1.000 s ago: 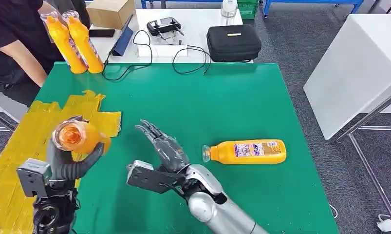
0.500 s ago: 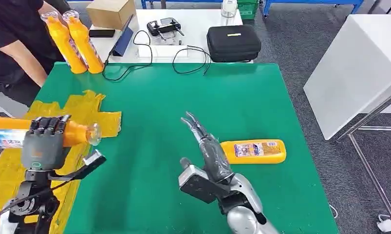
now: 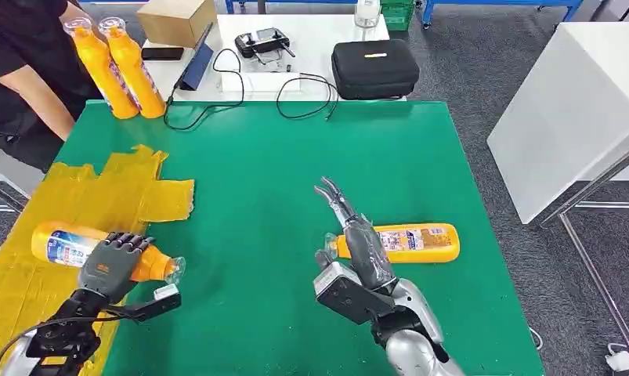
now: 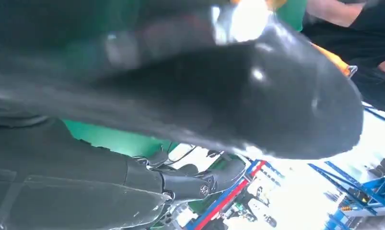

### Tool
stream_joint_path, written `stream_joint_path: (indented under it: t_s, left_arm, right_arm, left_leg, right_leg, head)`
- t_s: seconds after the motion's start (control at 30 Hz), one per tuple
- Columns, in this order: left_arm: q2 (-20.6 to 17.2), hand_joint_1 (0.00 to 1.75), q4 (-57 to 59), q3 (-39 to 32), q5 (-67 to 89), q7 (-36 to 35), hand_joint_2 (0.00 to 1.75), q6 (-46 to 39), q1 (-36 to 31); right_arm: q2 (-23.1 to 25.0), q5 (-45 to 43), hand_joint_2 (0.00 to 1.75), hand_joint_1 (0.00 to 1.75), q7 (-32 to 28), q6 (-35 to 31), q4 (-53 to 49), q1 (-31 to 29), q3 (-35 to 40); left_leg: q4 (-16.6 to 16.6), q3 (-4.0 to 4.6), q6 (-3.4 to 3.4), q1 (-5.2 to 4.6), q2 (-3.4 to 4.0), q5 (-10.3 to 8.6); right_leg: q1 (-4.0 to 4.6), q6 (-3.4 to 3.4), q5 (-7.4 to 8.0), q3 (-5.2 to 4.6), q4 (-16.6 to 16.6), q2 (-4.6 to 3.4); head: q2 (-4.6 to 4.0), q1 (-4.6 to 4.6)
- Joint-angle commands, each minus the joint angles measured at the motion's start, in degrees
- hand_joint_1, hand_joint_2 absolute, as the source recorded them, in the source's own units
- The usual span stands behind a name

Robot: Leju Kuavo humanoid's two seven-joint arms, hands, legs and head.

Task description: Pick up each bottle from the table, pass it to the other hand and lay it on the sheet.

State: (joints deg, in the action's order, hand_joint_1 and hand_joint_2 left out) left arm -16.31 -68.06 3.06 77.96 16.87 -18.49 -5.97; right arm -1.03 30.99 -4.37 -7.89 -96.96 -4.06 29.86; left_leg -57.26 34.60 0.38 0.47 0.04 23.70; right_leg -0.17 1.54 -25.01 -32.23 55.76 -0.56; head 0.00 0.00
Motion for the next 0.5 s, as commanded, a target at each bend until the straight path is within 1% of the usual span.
stream_joint_path:
  t_s: [0.03,0.13,0.17,0.2,0.23,0.27,0.37,0.5]
  left_arm:
    - [-1.52,1.75,6.62,3.24,-3.77,2.38,1.75,3.40,-1.86]
    - [-1.40,1.75,6.92,2.96,-6.43,4.11,1.75,3.54,-1.00]
    - [-1.36,1.40,6.68,2.65,-8.10,5.03,1.75,4.26,-0.81]
    - [-1.37,0.00,6.48,2.62,-8.31,5.00,0.00,4.63,-0.79]
    - [-1.11,0.00,6.16,2.46,-8.46,4.27,0.00,5.22,-0.85]
    - [-1.56,0.00,5.25,2.79,-9.15,5.80,0.00,4.98,-0.30]
    - [-1.31,0.00,3.21,1.18,-12.30,6.46,0.00,6.29,0.71]
    - [-1.71,0.00,-0.15,-0.11,-14.04,7.43,0.00,6.69,2.76]
  right_arm:
    - [-0.78,-0.64,0.00,0.00,-0.18,0.55,1.03,-1.25,-1.12]
    - [-0.70,-1.03,0.00,0.00,-0.24,0.90,1.61,-1.51,-1.38]
    - [-0.69,-1.17,0.00,0.00,-0.36,1.02,1.71,-1.52,-1.45]
    - [-0.65,-1.17,0.00,0.00,-0.36,1.01,1.89,-1.52,-1.50]
    - [-0.66,-1.20,0.00,0.00,-0.32,1.11,2.04,-1.47,-1.53]
    - [-0.72,-1.22,0.00,0.00,-0.33,1.30,2.23,-1.66,-1.46]
    - [-1.01,-1.06,0.00,0.00,-0.11,1.42,2.61,-1.55,-1.71]
    - [-2.09,3.00,0.00,0.00,1.52,0.43,2.25,-0.98,-2.36]
  left_leg:
    - [0.01,-0.19,0.00,0.02,-0.14,0.06]
    - [0.05,-0.19,0.00,-0.01,0.01,0.05]
    - [0.03,-0.29,0.00,0.02,0.03,0.11]
    - [0.06,-0.22,0.01,-0.02,-0.01,0.06]
    - [0.05,-0.28,0.01,-0.01,-0.02,0.09]
    - [0.05,-0.15,0.00,-0.02,-0.07,0.03]
    - [0.05,-0.23,0.01,-0.02,-0.04,0.07]
    - [0.03,-0.24,0.01,0.02,-0.01,0.10]
  right_leg:
    - [0.03,-0.01,-0.08,0.24,-0.03,0.17]
    - [-0.01,0.00,-0.03,0.20,-0.05,0.02]
    - [0.03,-0.01,-0.07,0.31,-0.05,0.02]
    - [-0.01,-0.01,-0.05,0.24,-0.05,0.03]
    - [0.01,-0.01,-0.07,0.32,-0.05,0.04]
    - [-0.01,0.00,-0.02,0.19,-0.03,0.05]
    - [-0.01,0.00,-0.04,0.27,-0.04,0.02]
    - [0.04,0.00,-0.04,0.31,-0.06,-0.01]
  head:
    - [0.00,0.02]
    - [0.00,0.00]
    - [0.00,0.02]
    - [0.00,-0.02]
    - [0.00,0.02]
    - [0.00,0.00]
    - [0.00,0.02]
    - [0.00,0.00]
